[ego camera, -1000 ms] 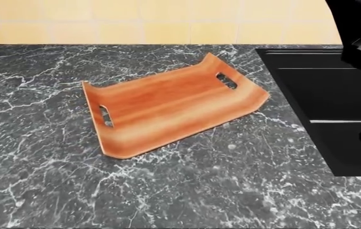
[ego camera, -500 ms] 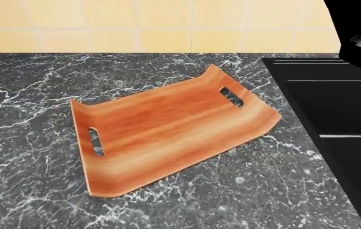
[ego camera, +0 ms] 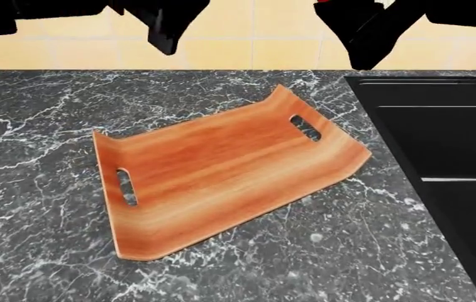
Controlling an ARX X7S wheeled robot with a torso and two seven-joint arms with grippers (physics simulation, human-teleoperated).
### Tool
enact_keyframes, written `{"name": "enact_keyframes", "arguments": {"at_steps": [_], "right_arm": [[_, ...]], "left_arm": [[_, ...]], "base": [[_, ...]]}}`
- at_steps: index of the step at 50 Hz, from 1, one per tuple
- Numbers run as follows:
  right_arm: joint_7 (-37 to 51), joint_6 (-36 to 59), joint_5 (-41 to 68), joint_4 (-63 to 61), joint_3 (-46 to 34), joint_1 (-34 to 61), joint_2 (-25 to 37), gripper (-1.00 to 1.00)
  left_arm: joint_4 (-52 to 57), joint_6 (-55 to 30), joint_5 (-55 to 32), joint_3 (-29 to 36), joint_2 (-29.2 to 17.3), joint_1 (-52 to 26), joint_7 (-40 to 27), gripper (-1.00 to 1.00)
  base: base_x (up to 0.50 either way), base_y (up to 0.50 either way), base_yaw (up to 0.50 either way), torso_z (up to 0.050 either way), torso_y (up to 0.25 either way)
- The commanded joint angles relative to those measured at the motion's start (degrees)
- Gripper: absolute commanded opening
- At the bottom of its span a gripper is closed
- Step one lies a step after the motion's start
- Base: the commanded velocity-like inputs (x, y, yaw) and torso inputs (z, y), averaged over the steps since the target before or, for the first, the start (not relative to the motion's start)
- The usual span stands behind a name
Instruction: Pick up the fruits and vegetables and place them in the sink. Turn on the sink faucet to wash them. Then turn the sink off and put them in the tray.
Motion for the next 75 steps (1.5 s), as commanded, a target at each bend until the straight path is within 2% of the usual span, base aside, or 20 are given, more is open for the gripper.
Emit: {"name": "enact_keyframes", "arguments": {"at_steps": [1, 9, 27, 53, 61, 62, 75], "right_arm": [[-7.6, -1.7, -9.9, 7.3, -5.1, -1.7, -3.8, -1.0], [-7.7, -0.8, -9.9, 7.0, -5.4, -1.8, -2.5, -1.0], [-7.1, 1.1, -8.4, 5.0, -5.0, -1.5, -0.5, -1.0], [-6.8, 0.5, -8.1, 4.3, -4.9, -2.9, -0.2, -1.0], [-6.5, 0.6, -7.8, 3.8, -4.8, -3.3, 0.3, -1.0], [-6.6, 0.6, -7.8, 3.8, -4.8, -3.3, 0.3, -1.0], [-6.9, 0.8, -8.0, 3.8, -4.9, -2.9, 0.2, -1.0]], "left_arm": [[-4.0, -0.6, 10.9, 11.2, 3.9, -0.2, 8.9, -1.0], [-2.6, 0.1, 14.2, 16.0, 5.4, 2.3, 10.8, -1.0], [0.2, 0.8, 16.8, 21.5, 7.7, 6.8, 11.9, -1.0], [-7.1, 6.1, 28.1, 34.0, 13.1, 13.4, 16.0, -1.0], [-8.3, 6.5, 29.3, 35.5, 14.0, 14.1, 16.4, -1.0], [-8.2, 6.5, 29.4, 35.6, 13.9, 14.0, 16.5, 1.0], [-7.6, 5.6, 27.8, 33.9, 13.6, 12.7, 16.6, 1.0]], "base": [[0.0, 0.0, 0.0, 0.0, 0.0], [0.0, 0.0, 0.0, 0.0, 0.001], [0.0, 0.0, 0.0, 0.0, 0.001], [0.0, 0.0, 0.0, 0.0, 0.001], [0.0, 0.0, 0.0, 0.0, 0.0], [0.0, 0.0, 0.0, 0.0, 0.0], [0.0, 0.0, 0.0, 0.0, 0.0]]}}
